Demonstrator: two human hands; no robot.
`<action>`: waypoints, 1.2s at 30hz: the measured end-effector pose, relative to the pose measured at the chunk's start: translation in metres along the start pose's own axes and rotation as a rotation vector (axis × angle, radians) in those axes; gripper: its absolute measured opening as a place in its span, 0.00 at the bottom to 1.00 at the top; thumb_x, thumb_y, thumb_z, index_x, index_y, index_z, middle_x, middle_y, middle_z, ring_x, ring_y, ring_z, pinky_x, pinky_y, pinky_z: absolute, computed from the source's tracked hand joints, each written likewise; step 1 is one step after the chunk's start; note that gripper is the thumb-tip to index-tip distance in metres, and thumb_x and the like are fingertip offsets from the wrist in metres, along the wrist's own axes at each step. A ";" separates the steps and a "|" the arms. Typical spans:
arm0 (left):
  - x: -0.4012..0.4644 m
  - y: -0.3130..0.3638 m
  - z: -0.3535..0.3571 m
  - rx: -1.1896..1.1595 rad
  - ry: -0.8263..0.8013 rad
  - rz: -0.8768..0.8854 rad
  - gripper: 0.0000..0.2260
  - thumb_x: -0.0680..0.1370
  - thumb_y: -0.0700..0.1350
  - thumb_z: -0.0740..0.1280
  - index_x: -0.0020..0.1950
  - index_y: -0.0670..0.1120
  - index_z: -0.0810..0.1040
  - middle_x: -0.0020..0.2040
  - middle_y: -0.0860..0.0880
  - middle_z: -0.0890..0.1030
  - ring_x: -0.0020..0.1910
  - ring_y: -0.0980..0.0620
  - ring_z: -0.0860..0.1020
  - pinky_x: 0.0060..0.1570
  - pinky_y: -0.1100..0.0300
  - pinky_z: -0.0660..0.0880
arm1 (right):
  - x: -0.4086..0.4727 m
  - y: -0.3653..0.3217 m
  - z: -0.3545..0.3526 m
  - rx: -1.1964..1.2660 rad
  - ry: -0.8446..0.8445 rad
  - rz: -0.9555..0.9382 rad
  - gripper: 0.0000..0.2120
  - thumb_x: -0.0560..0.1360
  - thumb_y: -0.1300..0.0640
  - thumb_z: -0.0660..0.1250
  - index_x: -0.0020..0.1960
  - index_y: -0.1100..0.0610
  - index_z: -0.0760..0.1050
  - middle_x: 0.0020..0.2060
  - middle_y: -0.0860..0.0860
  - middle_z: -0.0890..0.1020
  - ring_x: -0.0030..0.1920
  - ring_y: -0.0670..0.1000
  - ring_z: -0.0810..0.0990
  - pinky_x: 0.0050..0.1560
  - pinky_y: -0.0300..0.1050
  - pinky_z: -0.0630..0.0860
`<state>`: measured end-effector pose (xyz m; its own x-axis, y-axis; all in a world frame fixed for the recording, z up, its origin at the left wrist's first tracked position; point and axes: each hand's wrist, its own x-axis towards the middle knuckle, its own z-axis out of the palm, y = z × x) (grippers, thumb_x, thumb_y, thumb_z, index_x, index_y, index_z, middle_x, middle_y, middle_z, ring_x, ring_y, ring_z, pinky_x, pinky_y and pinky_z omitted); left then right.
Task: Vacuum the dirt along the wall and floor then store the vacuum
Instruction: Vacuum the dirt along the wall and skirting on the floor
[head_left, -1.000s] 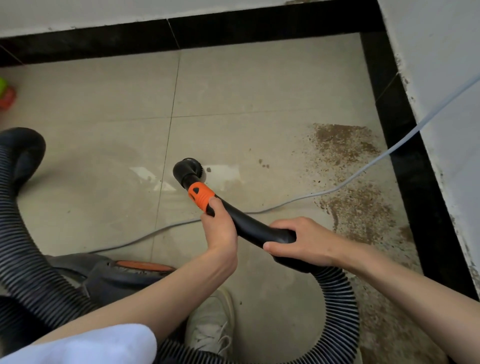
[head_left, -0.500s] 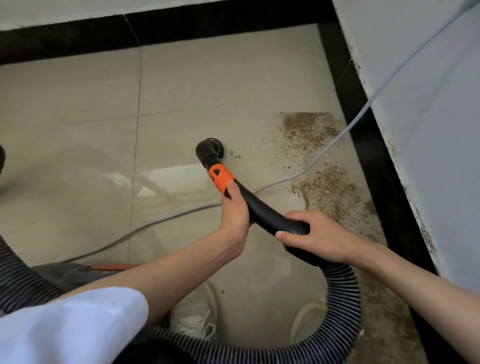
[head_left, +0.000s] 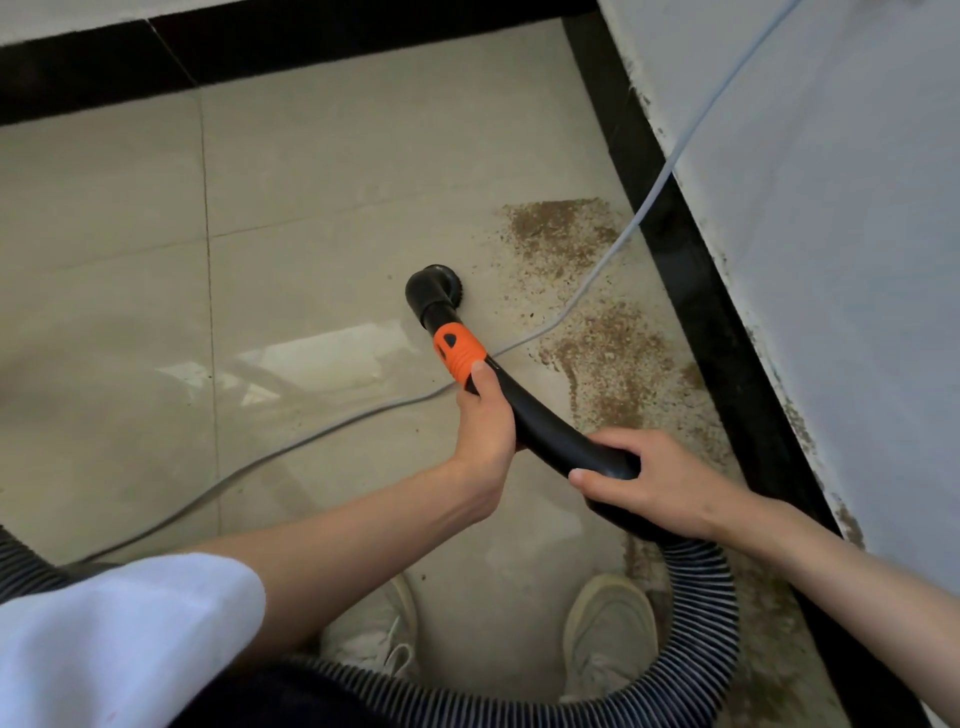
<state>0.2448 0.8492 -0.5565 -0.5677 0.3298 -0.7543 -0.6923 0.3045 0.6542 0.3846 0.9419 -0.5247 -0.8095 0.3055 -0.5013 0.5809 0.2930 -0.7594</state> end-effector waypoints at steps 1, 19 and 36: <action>0.003 0.005 0.003 0.006 0.001 0.012 0.23 0.81 0.59 0.49 0.68 0.45 0.64 0.64 0.43 0.73 0.62 0.45 0.73 0.65 0.45 0.70 | 0.003 -0.002 -0.002 -0.014 0.014 0.002 0.09 0.73 0.47 0.71 0.44 0.53 0.79 0.34 0.50 0.80 0.34 0.43 0.76 0.38 0.40 0.71; 0.026 0.044 0.003 0.027 0.058 0.076 0.17 0.82 0.56 0.48 0.58 0.45 0.66 0.46 0.49 0.75 0.51 0.48 0.75 0.55 0.52 0.74 | 0.045 -0.022 -0.014 -0.022 -0.001 0.002 0.13 0.71 0.41 0.69 0.43 0.51 0.78 0.36 0.49 0.82 0.38 0.49 0.81 0.42 0.50 0.77; 0.044 0.076 0.049 0.033 -0.116 -0.005 0.24 0.83 0.56 0.47 0.69 0.41 0.63 0.60 0.43 0.74 0.56 0.46 0.73 0.52 0.51 0.73 | 0.055 -0.023 -0.054 -0.028 0.090 0.081 0.10 0.73 0.43 0.70 0.44 0.50 0.79 0.36 0.49 0.82 0.36 0.49 0.80 0.38 0.46 0.77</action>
<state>0.1889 0.9305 -0.5375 -0.5077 0.4293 -0.7469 -0.6787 0.3347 0.6537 0.3309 1.0010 -0.5123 -0.7499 0.4091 -0.5199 0.6469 0.2889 -0.7057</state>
